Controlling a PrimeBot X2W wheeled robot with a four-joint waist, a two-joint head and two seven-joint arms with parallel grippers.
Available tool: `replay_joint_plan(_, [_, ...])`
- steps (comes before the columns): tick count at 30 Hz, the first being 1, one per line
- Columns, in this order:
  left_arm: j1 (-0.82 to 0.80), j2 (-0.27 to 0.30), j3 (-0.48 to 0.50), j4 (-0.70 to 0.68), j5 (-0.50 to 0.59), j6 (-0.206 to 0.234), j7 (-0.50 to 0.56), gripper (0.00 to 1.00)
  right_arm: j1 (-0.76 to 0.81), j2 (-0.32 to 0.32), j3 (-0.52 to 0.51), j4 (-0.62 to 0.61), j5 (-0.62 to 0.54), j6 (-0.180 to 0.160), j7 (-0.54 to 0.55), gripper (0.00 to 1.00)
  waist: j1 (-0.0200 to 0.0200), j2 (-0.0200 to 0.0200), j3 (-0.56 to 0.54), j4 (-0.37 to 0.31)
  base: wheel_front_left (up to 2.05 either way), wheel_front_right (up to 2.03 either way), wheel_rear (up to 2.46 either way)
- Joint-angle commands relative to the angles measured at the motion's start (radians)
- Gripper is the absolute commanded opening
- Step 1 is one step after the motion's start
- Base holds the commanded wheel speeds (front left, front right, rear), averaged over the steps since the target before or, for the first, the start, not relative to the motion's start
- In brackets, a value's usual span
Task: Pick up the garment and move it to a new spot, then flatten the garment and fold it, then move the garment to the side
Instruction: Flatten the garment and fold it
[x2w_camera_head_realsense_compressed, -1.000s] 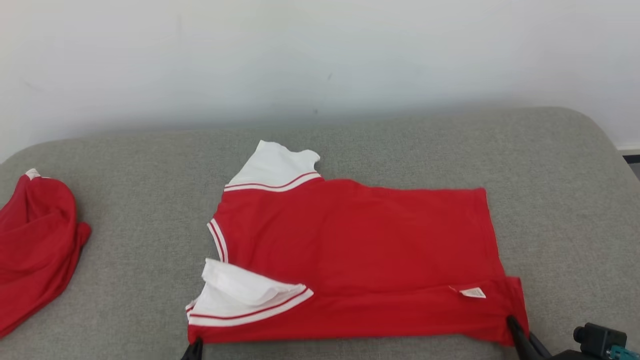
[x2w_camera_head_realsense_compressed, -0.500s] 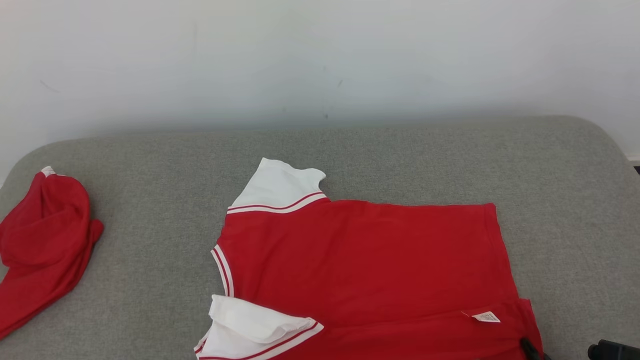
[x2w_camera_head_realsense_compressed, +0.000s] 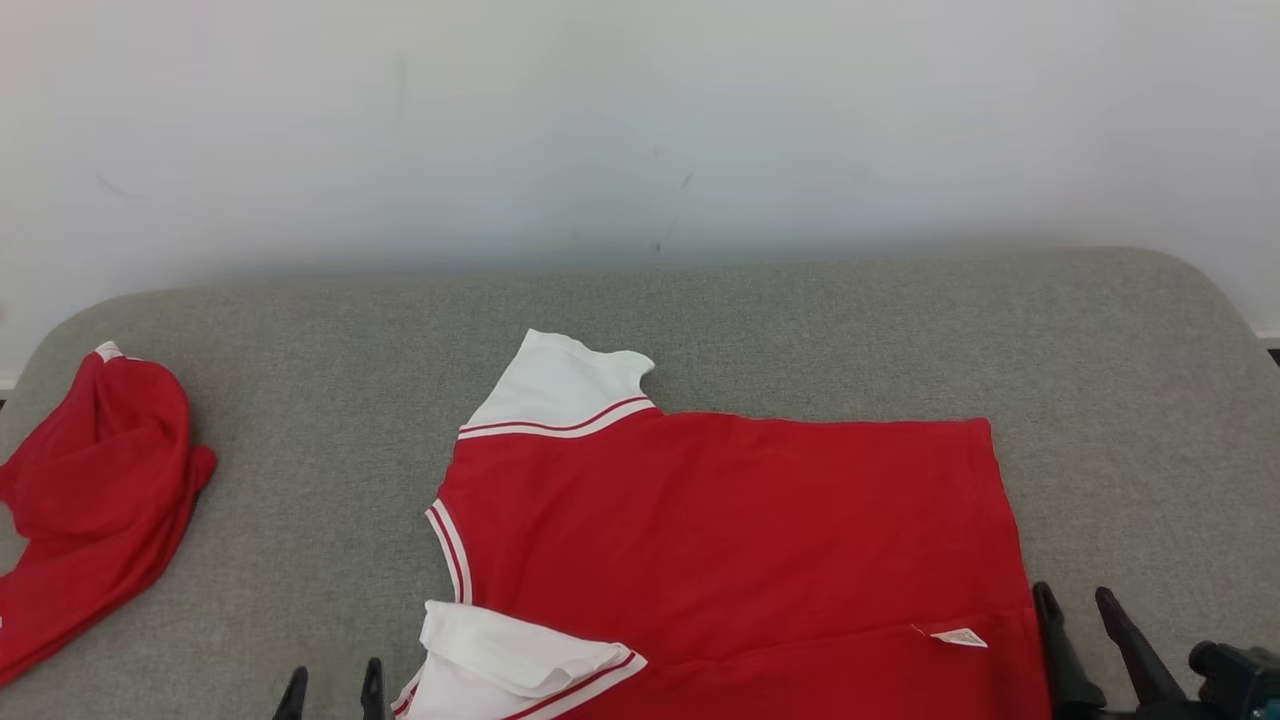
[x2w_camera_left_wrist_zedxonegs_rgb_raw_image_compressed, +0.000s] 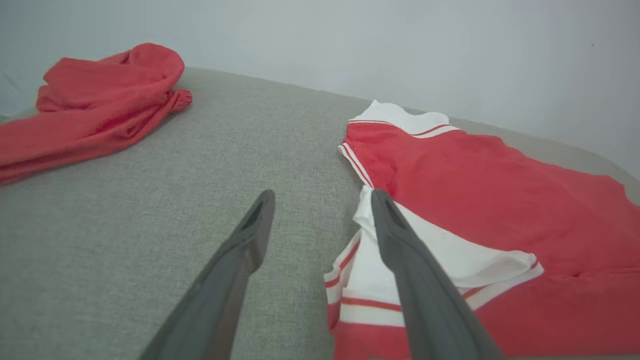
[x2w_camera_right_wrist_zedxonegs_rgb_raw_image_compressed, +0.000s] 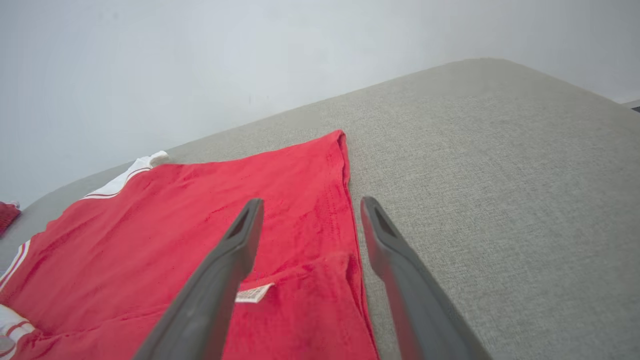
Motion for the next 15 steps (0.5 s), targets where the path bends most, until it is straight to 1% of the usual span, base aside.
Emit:
replay_joint_plan(1, [0.022,-0.005,0.014,-0.028,0.057,0.009,-0.003,1.00,-0.003,0.029,-0.014,-0.022,-0.038,-0.002,-0.007,1.00,0.0001,0.0000,0.000,-0.001,0.00,0.00,0.00])
replay_joint_plan(3, [0.018,-0.015,0.036,-0.072,0.118,0.022,-0.003,1.00,0.000,0.067,-0.051,-0.074,-0.100,-0.002,-0.008,1.00,0.0001,0.0000,0.001,-0.001,0.00,0.00,0.00])
replay_joint_plan(6, [0.011,-0.033,0.066,-0.127,0.186,0.039,-0.003,1.00,0.025,0.145,-0.107,-0.152,-0.169,-0.002,-0.008,1.00,0.0001,0.0000,0.000,0.002,0.00,0.00,0.00])
replay_joint_plan(9, [0.006,-0.045,0.079,-0.166,0.249,0.048,-0.003,1.00,0.051,0.205,-0.138,-0.207,-0.240,-0.002,-0.008,1.00,0.0001,0.0000,0.000,0.006,0.00,0.00,0.00])
replay_joint_plan(12, [0.007,-0.052,0.097,-0.177,0.280,0.059,-0.003,1.00,0.072,0.250,-0.153,-0.237,-0.295,-0.002,-0.008,1.00,0.0001,0.0000,0.001,0.007,0.00,0.00,0.00])
replay_joint_plan(15, [0.018,-0.062,0.110,-0.174,0.300,0.065,-0.003,1.00,0.090,0.279,-0.158,-0.257,-0.342,-0.002,-0.009,1.00,0.0001,0.0000,0.001,0.003,0.00,0.00,0.00])
